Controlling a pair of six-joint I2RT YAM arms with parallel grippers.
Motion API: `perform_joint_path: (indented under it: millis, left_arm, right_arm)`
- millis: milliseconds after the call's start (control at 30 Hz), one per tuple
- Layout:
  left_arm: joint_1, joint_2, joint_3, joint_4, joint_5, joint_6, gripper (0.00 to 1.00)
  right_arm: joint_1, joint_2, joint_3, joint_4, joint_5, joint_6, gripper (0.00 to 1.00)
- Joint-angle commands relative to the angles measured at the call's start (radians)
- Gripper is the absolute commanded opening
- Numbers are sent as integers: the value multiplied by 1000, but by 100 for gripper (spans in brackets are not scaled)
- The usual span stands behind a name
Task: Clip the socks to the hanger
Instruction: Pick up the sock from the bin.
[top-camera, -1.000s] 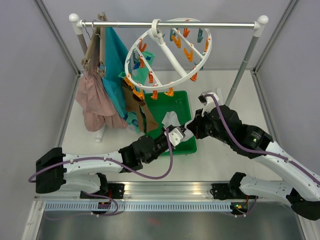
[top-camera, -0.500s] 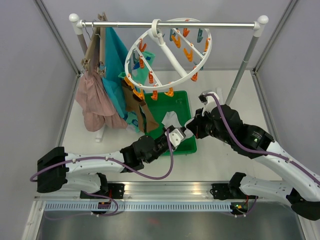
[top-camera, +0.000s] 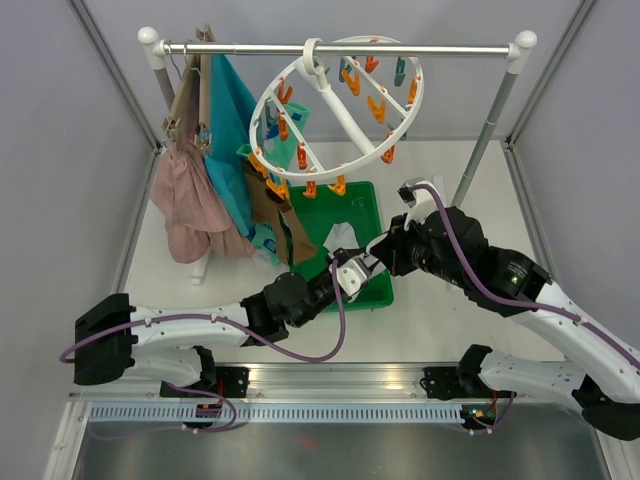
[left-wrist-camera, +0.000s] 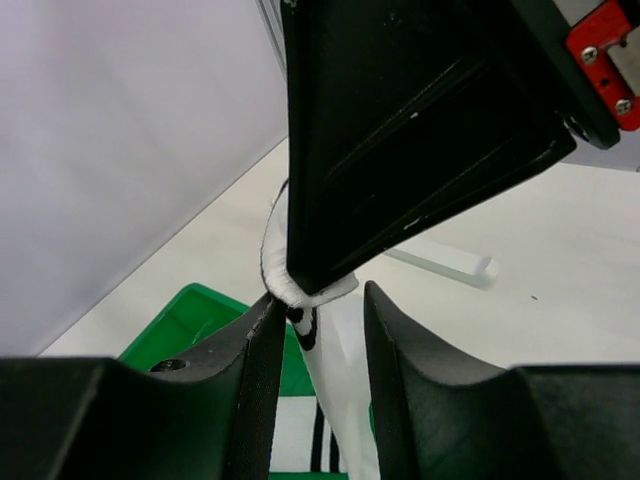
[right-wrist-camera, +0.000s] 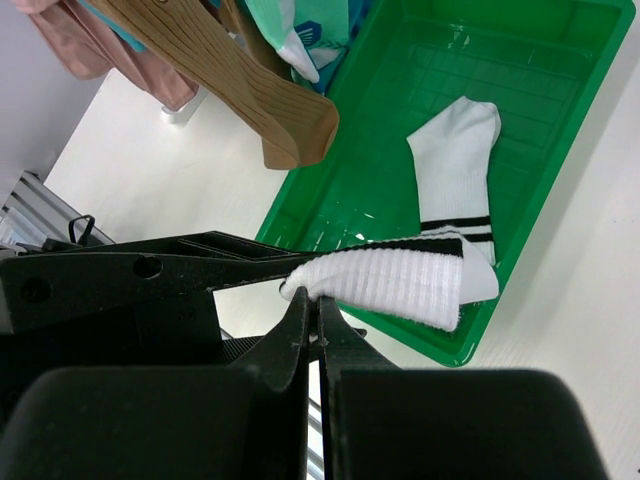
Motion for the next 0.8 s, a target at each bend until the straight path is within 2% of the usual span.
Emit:
perform_joint_path:
  millis: [0, 133, 200, 267, 300, 367, 467, 567, 600, 700, 767]
  left_arm:
    - [-5, 8, 23, 102, -22, 38, 43]
    - [-7, 18, 35, 133, -34, 63, 40]
    - [-7, 24, 43, 136, -32, 71, 34]
    - [-7, 28, 47, 137, -32, 77, 26]
    - [-5, 26, 50, 137, -31, 78, 14]
    - [-7, 20, 49, 137, -25, 77, 3]
    - [-7, 6, 40, 136, -12, 72, 2]
    - [-7, -17, 27, 136, -6, 61, 2]
    - [-7, -25, 23, 133, -5, 55, 2]
    - [-7, -60, 6, 116, -2, 46, 2]
    - [-7, -81, -5, 87, 4, 35, 2]
  right_arm:
    - [6, 6, 46, 20, -30, 14, 0]
    - [4, 8, 48, 18, -44, 14, 0]
    - [4, 5, 51, 14, -44, 15, 0]
    - [4, 1, 57, 12, -42, 15, 0]
    - [4, 1, 60, 11, -44, 15, 0]
    - [6, 1, 61, 12, -44, 15, 0]
    - [4, 5, 55, 18, -41, 15, 2]
    - [4, 0, 51, 21, -18, 15, 17]
    - [4, -2, 51, 24, -3, 12, 29]
    - [4, -15, 64, 23, 68, 5, 50]
    - [4, -32, 75, 18, 109, -5, 56]
